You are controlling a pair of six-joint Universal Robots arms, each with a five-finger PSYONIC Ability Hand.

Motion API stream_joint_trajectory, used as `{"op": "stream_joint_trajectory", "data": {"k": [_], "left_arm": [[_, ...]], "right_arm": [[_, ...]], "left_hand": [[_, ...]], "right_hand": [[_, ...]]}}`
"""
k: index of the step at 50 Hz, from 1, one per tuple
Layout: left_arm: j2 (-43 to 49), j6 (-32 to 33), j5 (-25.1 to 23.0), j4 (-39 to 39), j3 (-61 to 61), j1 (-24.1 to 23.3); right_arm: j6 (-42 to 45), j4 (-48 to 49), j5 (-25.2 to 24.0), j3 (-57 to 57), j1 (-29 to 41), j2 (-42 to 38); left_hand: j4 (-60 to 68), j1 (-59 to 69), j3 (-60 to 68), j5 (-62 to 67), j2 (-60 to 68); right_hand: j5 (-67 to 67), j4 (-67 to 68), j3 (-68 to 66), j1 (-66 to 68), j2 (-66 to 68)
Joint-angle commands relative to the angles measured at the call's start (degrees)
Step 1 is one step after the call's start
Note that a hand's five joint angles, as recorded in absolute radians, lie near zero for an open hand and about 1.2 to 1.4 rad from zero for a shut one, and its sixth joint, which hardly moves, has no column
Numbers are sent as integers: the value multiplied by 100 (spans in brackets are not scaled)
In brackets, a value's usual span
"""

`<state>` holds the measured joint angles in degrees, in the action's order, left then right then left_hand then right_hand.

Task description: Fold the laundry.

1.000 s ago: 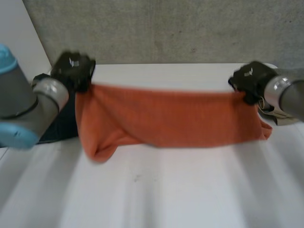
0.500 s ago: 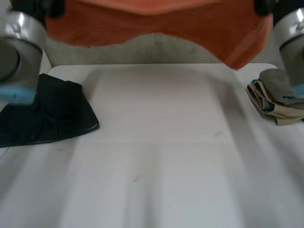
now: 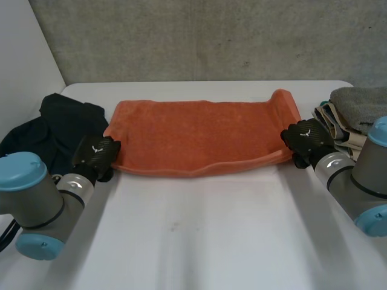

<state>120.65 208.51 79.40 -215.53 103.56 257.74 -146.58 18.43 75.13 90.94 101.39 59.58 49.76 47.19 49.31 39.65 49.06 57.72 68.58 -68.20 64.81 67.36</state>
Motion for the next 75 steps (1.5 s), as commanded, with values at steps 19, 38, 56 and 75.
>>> {"op": "stream_joint_trajectory", "data": {"k": [19, 38, 56, 75], "left_arm": [[362, -74, -452, 116, -679, 461], [161, -118, -469, 327, -750, 435], [-683, -144, -540, 257, -29, 497], [-727, -285, -540, 301, -90, 505]], "right_arm": [[-266, -121, -16, 11, -111, 212], [-91, -936, 19, -121, -67, 361], [1482, -3091, -192, -2088, -102, 89], [3277, -4296, -385, -3848, -295, -1494]], "left_hand": [[601, 857, 645, 611, 671], [3024, 3281, 3069, 3035, 3094], [3024, 3281, 3069, 3035, 3094], [3024, 3281, 3069, 3035, 3094]], "right_hand": [[1228, 1142, -1180, 1519, 1264], [1228, 1142, -1180, 1519, 1264], [-4763, -4848, 4810, -4472, -4727], [-4040, -4125, 4087, -3749, -4004]]}}
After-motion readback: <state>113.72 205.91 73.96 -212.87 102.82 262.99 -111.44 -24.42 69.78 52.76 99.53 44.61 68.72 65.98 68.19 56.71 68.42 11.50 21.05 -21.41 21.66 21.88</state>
